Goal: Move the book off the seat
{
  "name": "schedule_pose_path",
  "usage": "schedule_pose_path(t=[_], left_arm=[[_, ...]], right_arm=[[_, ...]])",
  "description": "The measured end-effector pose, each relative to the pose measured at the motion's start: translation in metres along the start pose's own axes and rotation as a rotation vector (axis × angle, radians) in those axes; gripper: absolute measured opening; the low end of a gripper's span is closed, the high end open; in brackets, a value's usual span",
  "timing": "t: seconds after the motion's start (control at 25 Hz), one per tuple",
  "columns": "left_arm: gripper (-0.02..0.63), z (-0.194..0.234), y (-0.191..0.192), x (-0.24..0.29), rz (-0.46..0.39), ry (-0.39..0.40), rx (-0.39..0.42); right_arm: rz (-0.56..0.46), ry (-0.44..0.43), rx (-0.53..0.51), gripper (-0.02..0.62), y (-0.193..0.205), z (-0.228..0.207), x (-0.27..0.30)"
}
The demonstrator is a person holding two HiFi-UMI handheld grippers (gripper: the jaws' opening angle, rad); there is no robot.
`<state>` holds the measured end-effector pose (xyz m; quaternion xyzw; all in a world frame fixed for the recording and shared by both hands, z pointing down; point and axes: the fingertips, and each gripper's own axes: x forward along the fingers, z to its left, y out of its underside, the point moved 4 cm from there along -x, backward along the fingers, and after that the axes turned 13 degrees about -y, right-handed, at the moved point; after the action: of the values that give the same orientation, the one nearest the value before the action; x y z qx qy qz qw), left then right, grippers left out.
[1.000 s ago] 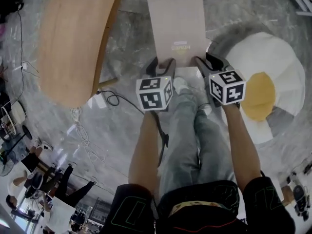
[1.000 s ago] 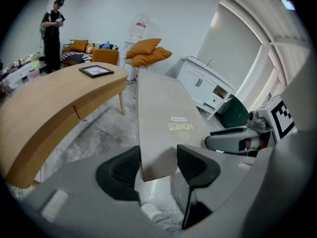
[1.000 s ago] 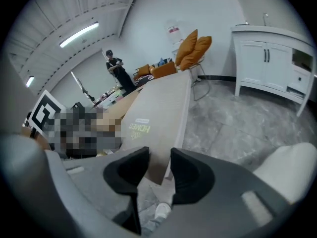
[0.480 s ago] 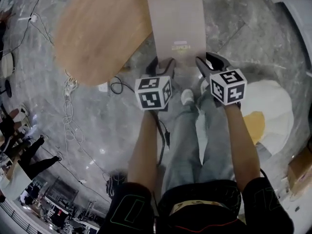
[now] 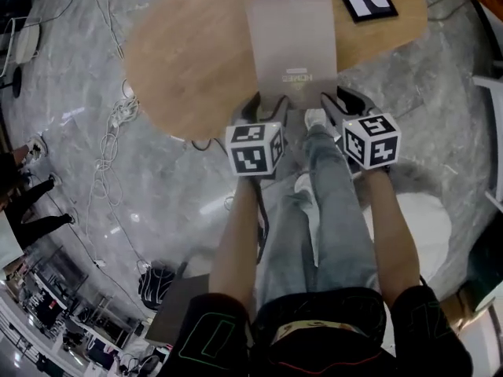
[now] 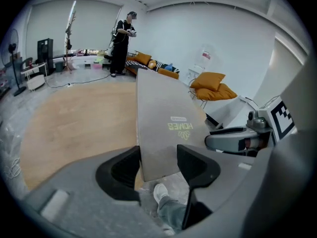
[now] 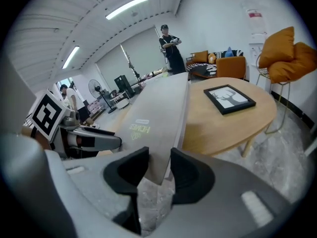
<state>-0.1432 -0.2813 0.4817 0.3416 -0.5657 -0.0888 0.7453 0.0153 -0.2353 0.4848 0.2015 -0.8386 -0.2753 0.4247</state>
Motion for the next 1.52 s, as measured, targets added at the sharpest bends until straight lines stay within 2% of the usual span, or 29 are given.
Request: schedule_pose_path(t=[0.4,0.56,0.72,0.96,1.16,1.28,1.36,1.4,1.44,1.48,1.52], left_arm=[[0.252,0.035,-0.046,0.079,0.101,-0.111,-0.162],[0.252,0.045,-0.049,0.093,0.143,-0.132,-0.254],[0.252,0.05,-0.054,0.098,0.154,-0.143,-0.282],[0.256,0.052,-0.055,0.1,0.183,-0.141,-0.273],[0.261,0.057,-0.057,0.102,0.135,-0.097,-0.295],[0.267,0.059,-0.05,0.103,0.168,-0.061,-0.319],[0.28,0.06,-0.054,0.105,0.196,-0.071,-0.276],[0.271,0.061,-0.057,0.103,0.199,-0.099,-0.242],[0.213,0.062,-0.062,0.097,0.189,-0.135,-0.224],[0.153,0.064,-0.069,0.089,0.165,-0.167,-0.238],[0.139,0.067,-0.077,0.079,0.133,-0.191,-0.282]], right_arm=[[0.181,-0.118,-0.05,0.138,-0.069,-0.065,0.088],[0.247,-0.182,-0.078,0.14,-0.084,-0.076,0.11],[0.277,-0.213,-0.083,0.144,-0.092,-0.079,0.119],[0.334,-0.177,-0.079,0.152,-0.094,-0.078,0.122],[0.303,-0.154,-0.071,0.152,-0.098,-0.077,0.123],[0.354,-0.115,-0.076,0.152,-0.094,-0.074,0.123],[0.375,-0.054,-0.091,0.16,-0.099,-0.08,0.12],[0.373,-0.015,-0.105,0.164,-0.104,-0.083,0.116],[0.361,0.014,-0.114,0.164,-0.109,-0.084,0.111],[0.341,0.026,-0.113,0.164,-0.114,-0.081,0.104],[0.32,0.022,-0.106,0.164,-0.12,-0.077,0.098]])
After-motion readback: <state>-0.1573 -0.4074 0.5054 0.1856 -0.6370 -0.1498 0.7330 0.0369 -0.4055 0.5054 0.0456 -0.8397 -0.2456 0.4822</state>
